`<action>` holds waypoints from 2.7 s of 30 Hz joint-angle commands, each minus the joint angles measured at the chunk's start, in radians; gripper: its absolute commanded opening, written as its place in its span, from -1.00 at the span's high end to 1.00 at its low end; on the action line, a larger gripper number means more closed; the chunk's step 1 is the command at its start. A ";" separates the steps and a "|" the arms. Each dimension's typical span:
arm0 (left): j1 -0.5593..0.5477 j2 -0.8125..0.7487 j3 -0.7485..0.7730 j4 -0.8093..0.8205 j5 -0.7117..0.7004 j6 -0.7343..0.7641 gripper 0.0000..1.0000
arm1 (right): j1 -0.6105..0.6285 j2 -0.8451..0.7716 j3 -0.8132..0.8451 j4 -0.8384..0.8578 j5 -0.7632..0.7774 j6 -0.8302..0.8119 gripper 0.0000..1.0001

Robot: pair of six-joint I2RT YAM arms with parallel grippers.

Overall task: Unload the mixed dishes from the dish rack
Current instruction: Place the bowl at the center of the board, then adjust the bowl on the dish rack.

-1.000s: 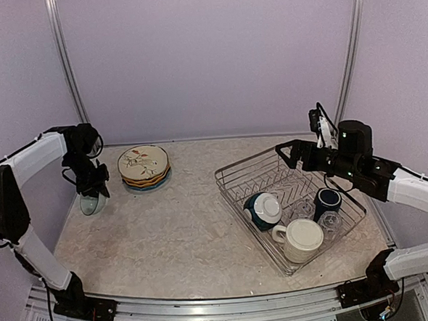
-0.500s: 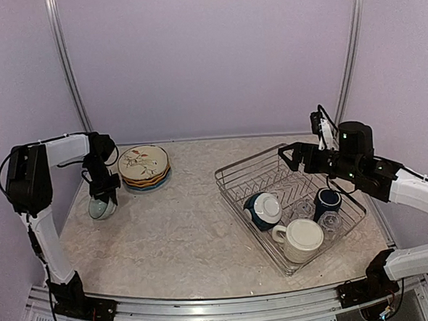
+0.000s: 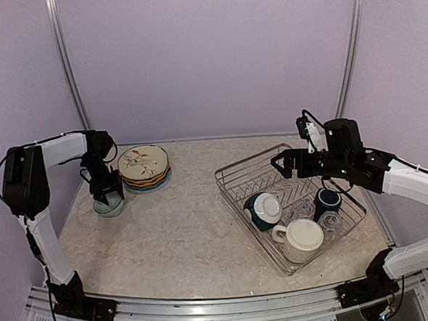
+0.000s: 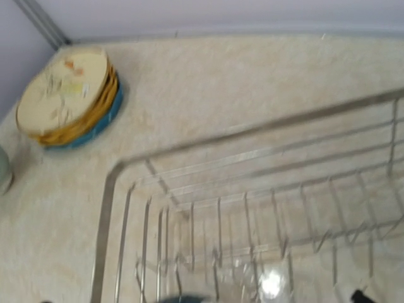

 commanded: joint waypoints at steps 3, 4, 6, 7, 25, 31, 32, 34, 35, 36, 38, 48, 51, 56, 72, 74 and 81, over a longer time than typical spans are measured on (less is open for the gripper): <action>-0.030 -0.174 0.009 0.014 0.064 0.021 -0.32 | 0.090 0.041 0.032 -0.158 0.073 -0.025 -1.00; -0.038 -0.194 0.022 0.014 0.080 0.022 -0.36 | 0.104 0.047 0.038 -0.176 0.084 -0.024 -1.00; -0.059 -0.244 0.070 0.016 0.121 0.027 -0.44 | 0.134 0.060 0.051 -0.212 0.109 -0.019 -1.00; -0.073 -0.258 0.102 0.019 0.140 0.029 -0.48 | 0.150 0.067 0.057 -0.225 0.120 -0.017 -1.00; -0.319 -0.349 0.233 0.320 0.299 0.037 -0.66 | 0.349 0.289 0.192 -0.391 0.245 0.342 -0.98; -0.341 -0.398 0.156 0.332 0.305 0.045 -0.67 | 0.384 0.380 0.260 -0.430 0.273 0.431 -0.98; -0.342 -0.398 0.157 0.327 0.312 0.040 -0.67 | 0.386 0.396 0.271 -0.440 0.275 0.447 -0.98; -0.346 -0.403 0.156 0.323 0.331 0.031 -0.67 | 0.389 0.419 0.278 -0.443 0.280 0.484 -0.97; -0.350 -0.406 0.150 0.327 0.343 0.026 -0.67 | 0.389 0.429 0.277 -0.439 0.281 0.500 -0.97; -0.353 -0.413 0.143 0.339 0.353 0.023 -0.67 | 0.389 0.435 0.275 -0.436 0.287 0.515 -0.98; -0.360 -0.424 0.132 0.352 0.366 0.020 -0.67 | 0.390 0.441 0.272 -0.442 0.321 0.556 -0.99; -0.364 -0.433 0.133 0.342 0.340 0.028 -0.68 | 0.390 0.476 0.269 -0.471 0.394 0.722 -1.00; -0.363 -0.429 0.132 0.342 0.343 0.025 -0.68 | 0.389 0.483 0.265 -0.493 0.402 0.752 -1.00; -0.364 -0.414 0.136 0.338 0.351 0.021 -0.68 | 0.389 0.501 0.261 -0.552 0.417 0.772 -1.00; -0.363 -0.409 0.138 0.333 0.347 0.023 -0.69 | 0.389 0.590 0.382 -0.665 0.459 0.613 -0.99; -0.363 -0.408 0.140 0.333 0.351 0.022 -0.69 | 0.389 0.599 0.390 -0.676 0.461 0.600 -1.00; -0.364 -0.407 0.139 0.333 0.356 0.016 -0.69 | 0.358 0.567 0.346 -0.686 0.464 0.579 -1.00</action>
